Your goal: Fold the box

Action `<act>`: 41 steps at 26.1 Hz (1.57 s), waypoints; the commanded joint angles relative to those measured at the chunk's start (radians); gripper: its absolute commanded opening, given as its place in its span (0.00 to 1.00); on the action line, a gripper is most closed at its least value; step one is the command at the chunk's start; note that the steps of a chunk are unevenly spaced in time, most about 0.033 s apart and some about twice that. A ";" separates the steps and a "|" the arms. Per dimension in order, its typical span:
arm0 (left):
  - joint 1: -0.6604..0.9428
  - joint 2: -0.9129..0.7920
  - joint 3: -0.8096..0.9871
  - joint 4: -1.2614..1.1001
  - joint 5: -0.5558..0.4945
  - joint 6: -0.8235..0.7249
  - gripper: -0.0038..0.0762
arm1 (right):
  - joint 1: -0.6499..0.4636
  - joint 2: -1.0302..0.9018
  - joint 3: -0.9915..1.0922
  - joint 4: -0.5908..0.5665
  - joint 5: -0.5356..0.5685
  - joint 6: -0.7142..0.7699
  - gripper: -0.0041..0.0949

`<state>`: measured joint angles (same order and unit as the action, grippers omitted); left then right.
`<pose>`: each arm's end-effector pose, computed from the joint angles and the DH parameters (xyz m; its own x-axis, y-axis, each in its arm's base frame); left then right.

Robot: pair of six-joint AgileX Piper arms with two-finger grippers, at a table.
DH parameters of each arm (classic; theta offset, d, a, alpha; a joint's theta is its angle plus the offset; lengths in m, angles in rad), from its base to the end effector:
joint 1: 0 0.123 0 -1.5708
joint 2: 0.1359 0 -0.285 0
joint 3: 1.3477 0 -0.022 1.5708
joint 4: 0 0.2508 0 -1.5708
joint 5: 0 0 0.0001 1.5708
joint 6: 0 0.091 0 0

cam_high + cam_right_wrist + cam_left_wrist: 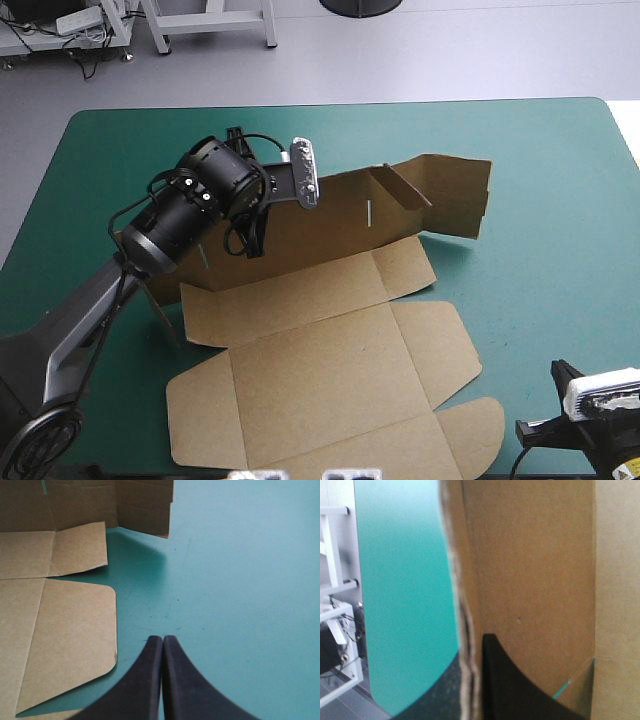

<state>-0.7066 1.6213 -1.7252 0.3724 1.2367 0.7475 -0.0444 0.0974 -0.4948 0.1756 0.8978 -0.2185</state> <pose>0.2784 -0.1965 0.3993 -0.0528 0.9927 -0.1087 0.8019 0.1070 0.5878 0.0177 0.0117 0.2895 -0.3831 -0.0902 -0.9193 -0.1236 0.9913 -0.0458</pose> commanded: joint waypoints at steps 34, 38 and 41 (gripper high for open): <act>-0.130 0.003 0.138 0.218 -0.404 -0.176 0.04 | -0.002 0.966 -0.835 0.217 -0.277 0.008 0.03; -0.150 0.003 0.138 0.221 -0.417 -0.176 0.04 | -0.002 1.158 -1.057 0.289 -0.161 -0.011 0.03; -0.166 0.003 0.138 0.222 -0.433 -0.192 0.04 | -0.015 1.367 -1.294 0.332 0.012 -0.006 0.03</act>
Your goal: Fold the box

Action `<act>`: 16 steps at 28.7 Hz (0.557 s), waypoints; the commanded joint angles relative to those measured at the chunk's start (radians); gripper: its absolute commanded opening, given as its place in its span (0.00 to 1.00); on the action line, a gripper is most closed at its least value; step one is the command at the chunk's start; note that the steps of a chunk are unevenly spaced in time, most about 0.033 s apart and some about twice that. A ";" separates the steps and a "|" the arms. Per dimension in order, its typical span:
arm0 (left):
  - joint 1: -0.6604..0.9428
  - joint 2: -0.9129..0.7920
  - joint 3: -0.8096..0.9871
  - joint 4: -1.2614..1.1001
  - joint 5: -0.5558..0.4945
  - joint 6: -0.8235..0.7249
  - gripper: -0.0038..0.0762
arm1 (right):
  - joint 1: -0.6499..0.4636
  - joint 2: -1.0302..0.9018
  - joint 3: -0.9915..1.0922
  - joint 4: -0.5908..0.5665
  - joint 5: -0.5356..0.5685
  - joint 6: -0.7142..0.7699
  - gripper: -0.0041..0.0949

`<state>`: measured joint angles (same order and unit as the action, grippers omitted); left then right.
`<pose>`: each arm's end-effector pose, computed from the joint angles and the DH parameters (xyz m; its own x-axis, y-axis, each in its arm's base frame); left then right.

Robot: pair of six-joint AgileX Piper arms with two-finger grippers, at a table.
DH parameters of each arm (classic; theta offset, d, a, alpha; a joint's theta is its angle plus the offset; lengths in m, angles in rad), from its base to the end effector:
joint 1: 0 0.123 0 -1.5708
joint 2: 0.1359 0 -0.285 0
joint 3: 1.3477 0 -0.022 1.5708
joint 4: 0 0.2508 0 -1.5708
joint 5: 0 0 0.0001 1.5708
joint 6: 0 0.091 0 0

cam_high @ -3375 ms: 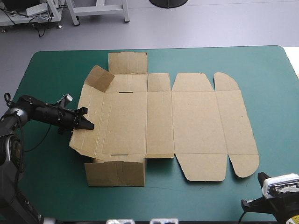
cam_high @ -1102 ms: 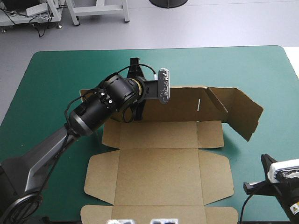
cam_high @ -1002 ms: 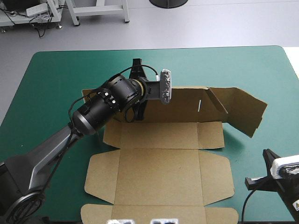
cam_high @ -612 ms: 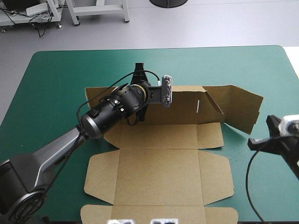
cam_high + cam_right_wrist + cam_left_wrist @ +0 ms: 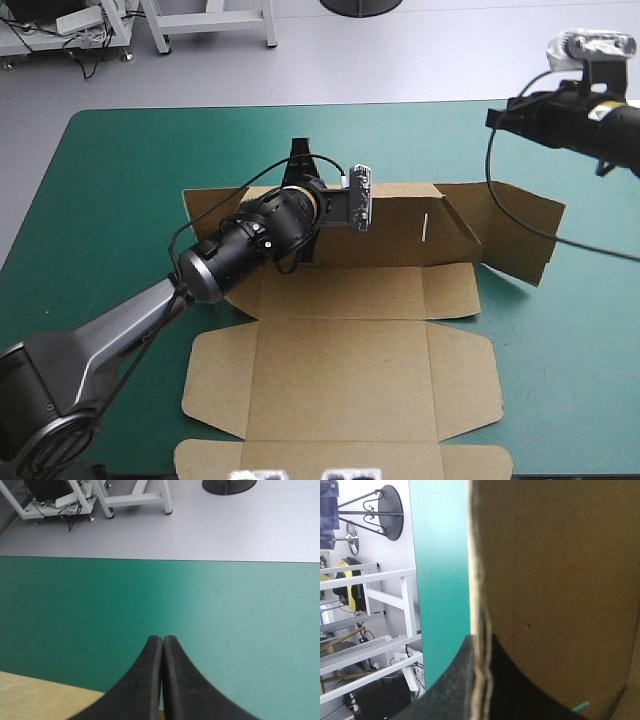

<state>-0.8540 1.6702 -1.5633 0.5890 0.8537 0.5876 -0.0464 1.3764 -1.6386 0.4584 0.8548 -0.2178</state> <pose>0.2759 -0.2586 0.3589 0.1627 0.9775 -0.1345 0.6535 -0.0046 0.7569 0.2897 0.0170 0.4766 -0.4580 0.1112 -0.8820 -0.2137 0.9493 0.2306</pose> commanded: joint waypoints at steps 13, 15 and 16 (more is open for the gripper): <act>-0.018 -0.046 -0.024 0.046 -0.059 -0.030 0.04 | -0.111 0.451 -0.451 0.029 0.399 -0.040 0.03; -0.018 -0.046 -0.024 0.048 -0.059 -0.030 0.04 | -0.119 0.466 -0.451 0.042 0.399 -0.046 0.03; -0.018 -0.046 -0.024 0.048 -0.059 -0.030 0.04 | -0.119 0.472 -0.451 0.049 0.399 -0.055 0.03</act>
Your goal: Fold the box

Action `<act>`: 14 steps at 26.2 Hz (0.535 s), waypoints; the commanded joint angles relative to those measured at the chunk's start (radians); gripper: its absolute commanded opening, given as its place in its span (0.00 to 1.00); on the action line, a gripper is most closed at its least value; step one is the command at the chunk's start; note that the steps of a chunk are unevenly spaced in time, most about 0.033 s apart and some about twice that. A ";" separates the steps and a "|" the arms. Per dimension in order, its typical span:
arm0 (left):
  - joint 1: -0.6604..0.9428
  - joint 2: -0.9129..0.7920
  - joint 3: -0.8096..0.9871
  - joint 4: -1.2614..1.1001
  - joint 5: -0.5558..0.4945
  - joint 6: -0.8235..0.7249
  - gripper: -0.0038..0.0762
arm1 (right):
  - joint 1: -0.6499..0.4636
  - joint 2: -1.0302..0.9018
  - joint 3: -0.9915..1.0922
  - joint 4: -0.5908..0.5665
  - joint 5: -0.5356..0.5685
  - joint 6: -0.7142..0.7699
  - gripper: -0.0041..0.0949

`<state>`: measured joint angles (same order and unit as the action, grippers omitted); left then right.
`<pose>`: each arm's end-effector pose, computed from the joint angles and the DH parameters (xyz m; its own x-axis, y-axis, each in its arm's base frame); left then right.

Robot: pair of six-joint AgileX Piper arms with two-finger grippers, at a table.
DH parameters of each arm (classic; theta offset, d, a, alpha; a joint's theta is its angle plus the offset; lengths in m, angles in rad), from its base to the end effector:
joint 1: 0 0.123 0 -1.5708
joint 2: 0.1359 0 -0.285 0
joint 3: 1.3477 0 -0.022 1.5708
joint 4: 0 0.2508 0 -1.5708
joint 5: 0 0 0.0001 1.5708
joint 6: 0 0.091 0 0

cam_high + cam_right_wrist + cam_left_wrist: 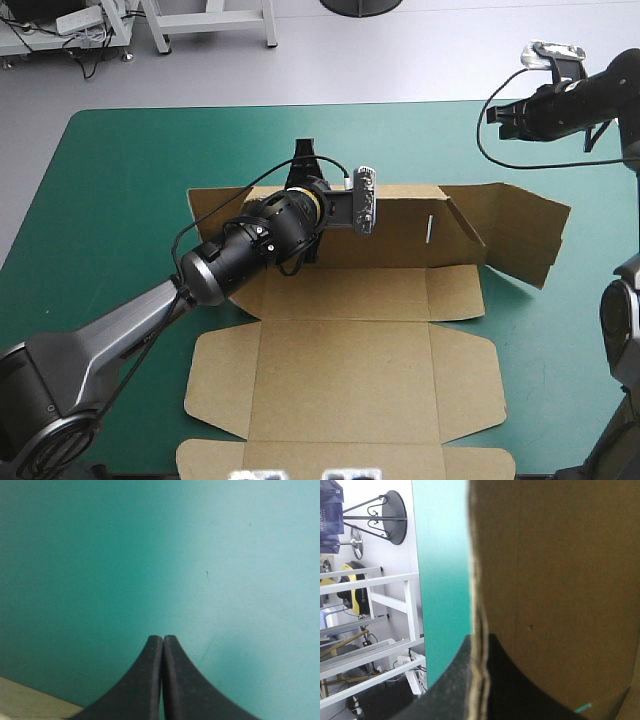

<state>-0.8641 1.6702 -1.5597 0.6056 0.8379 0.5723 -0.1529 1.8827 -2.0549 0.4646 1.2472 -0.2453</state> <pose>0.2742 -0.2618 0.3592 0.1742 0.9748 -0.1395 0.6418 -0.0049 0.7668 0.4090 -0.0239 0.3983 -0.7931 0.0424 -0.6076 -0.1753 0.9395 0.2943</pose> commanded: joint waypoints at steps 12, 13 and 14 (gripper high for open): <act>-0.007 -0.046 -0.027 0.033 -0.048 -0.015 0.04 | -0.012 -0.025 0.187 0.153 0.007 -0.159 0.03; -0.007 -0.046 -0.027 0.033 -0.048 -0.015 0.04 | -0.012 -0.025 0.193 0.166 0.007 -0.166 0.03; -0.007 -0.046 -0.027 0.033 -0.048 -0.015 0.04 | -0.012 -0.025 0.193 0.158 0.007 -0.166 0.03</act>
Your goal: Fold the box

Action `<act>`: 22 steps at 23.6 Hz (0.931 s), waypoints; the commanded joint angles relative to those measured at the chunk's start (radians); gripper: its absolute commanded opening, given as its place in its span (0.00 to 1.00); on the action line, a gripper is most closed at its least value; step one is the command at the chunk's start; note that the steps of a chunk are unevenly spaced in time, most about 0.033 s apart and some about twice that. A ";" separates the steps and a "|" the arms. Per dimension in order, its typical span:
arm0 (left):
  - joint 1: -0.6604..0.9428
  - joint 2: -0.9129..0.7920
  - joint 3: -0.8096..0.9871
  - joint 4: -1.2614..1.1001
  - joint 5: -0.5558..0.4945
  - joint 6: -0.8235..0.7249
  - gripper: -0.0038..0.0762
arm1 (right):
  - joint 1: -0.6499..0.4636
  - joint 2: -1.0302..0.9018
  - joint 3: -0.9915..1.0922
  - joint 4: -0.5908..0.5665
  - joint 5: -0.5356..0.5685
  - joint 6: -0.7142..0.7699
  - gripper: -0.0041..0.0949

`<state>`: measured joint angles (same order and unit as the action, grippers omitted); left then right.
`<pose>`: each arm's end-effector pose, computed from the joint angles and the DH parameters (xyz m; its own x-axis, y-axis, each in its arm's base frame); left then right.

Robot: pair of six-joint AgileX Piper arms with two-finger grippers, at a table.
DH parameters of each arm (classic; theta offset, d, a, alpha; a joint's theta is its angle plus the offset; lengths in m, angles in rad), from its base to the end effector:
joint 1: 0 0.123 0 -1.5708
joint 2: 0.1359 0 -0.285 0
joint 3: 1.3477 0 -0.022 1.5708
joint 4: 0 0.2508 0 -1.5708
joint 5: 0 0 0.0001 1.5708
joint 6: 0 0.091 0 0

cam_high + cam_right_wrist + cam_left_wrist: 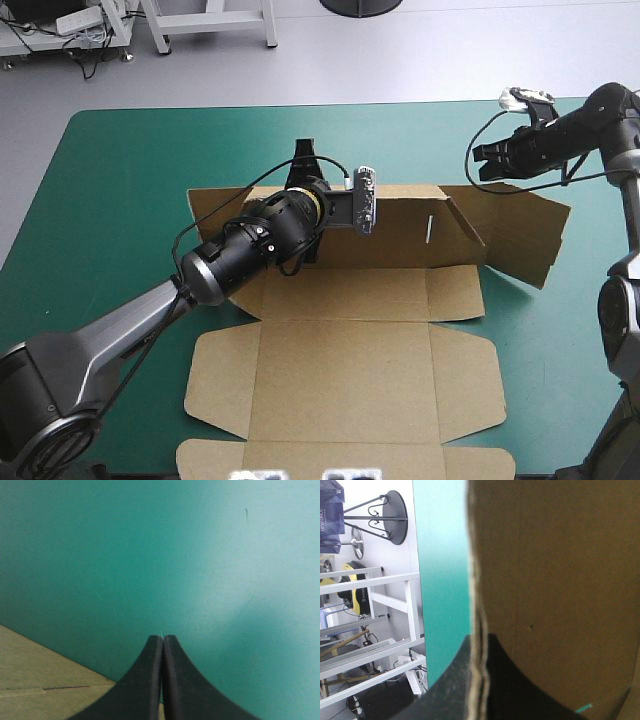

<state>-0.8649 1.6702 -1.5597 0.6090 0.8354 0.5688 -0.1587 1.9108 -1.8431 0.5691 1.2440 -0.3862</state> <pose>0.2742 -0.2621 0.3595 0.1747 0.9745 -0.1409 0.6394 -0.0035 0.7688 0.4136 -0.0191 0.3312 -0.8822 -0.0179 -0.4705 -0.2262 0.8925 0.3903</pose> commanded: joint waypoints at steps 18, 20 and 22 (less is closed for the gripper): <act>-0.007 -0.046 -0.027 0.017 -0.040 -0.032 0.04 | -0.029 -0.329 0.334 0.095 0.010 -0.214 0.03; -0.007 -0.046 -0.027 0.001 -0.036 -0.032 0.04 | -0.029 -0.346 0.372 0.123 0.010 -0.243 0.03; -0.007 -0.046 -0.027 -0.012 -0.034 -0.035 0.04 | -0.029 -0.363 0.420 0.149 0.010 -0.266 0.03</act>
<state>-0.8649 1.6705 -1.5597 0.6053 0.8512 0.5546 -0.1891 1.6129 -1.4494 0.6085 1.2116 -0.6091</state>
